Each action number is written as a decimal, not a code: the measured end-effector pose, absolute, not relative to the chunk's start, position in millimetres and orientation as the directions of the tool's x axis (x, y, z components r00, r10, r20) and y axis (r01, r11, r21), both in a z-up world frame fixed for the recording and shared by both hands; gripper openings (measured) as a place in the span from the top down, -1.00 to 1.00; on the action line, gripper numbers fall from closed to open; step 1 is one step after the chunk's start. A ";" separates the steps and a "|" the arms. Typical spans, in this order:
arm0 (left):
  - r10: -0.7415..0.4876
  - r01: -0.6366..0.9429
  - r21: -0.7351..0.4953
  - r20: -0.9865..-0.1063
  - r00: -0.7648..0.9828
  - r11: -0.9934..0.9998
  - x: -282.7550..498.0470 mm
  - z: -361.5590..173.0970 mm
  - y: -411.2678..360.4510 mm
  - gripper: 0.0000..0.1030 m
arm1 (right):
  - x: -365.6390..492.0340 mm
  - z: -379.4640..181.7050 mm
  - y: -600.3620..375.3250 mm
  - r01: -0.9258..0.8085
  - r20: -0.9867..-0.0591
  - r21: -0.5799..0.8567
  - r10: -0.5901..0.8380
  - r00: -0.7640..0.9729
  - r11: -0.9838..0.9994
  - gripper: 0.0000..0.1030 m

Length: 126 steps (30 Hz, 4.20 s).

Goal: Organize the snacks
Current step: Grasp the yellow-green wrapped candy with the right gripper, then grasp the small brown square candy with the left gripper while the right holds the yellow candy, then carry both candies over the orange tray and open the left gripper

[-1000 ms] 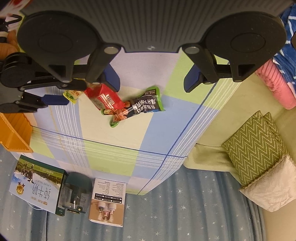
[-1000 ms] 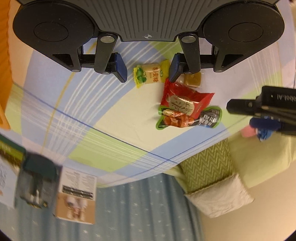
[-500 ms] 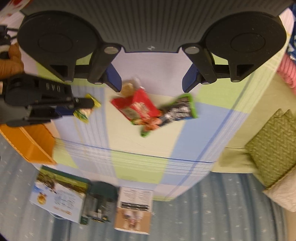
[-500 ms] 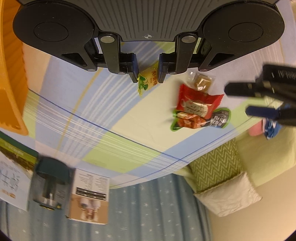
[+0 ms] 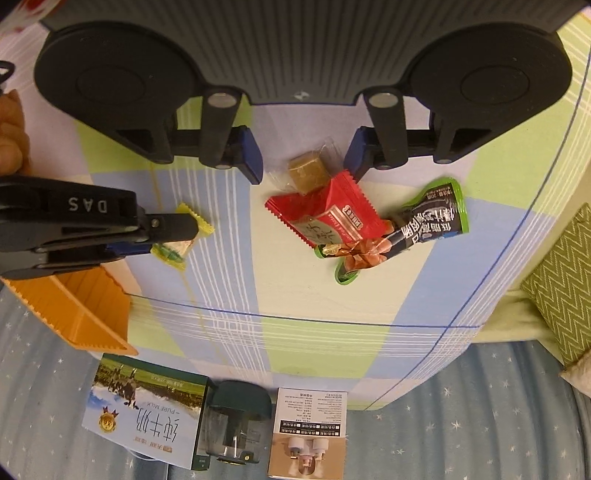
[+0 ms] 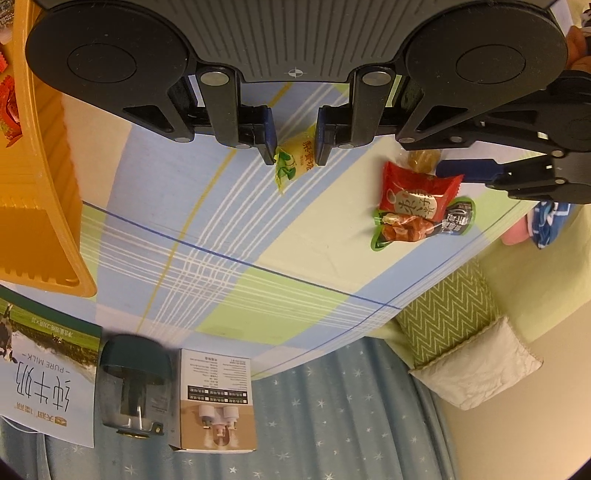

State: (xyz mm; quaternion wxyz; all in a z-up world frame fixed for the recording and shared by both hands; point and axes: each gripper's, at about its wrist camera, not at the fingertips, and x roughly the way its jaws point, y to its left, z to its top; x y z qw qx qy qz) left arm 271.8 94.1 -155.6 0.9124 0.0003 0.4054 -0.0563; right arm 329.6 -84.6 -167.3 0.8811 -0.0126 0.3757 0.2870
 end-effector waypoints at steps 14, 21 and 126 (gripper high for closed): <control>-0.150 0.126 -0.092 -0.781 0.607 0.988 264.5 -149.2 93.7 0.27 | 326.9 -165.0 -87.9 -0.544 -0.685 0.245 0.540 0.488 0.803 0.57; -0.185 0.237 -0.051 -0.789 0.586 0.970 246.7 -147.2 89.0 0.13 | 327.5 -166.1 -95.5 -0.520 -0.693 0.250 0.526 0.492 0.816 0.57; -0.123 0.219 0.035 -0.734 0.668 0.975 251.9 -139.6 62.5 0.65 | 309.3 -129.2 -116.5 -0.459 -0.648 0.167 0.448 0.616 0.873 0.53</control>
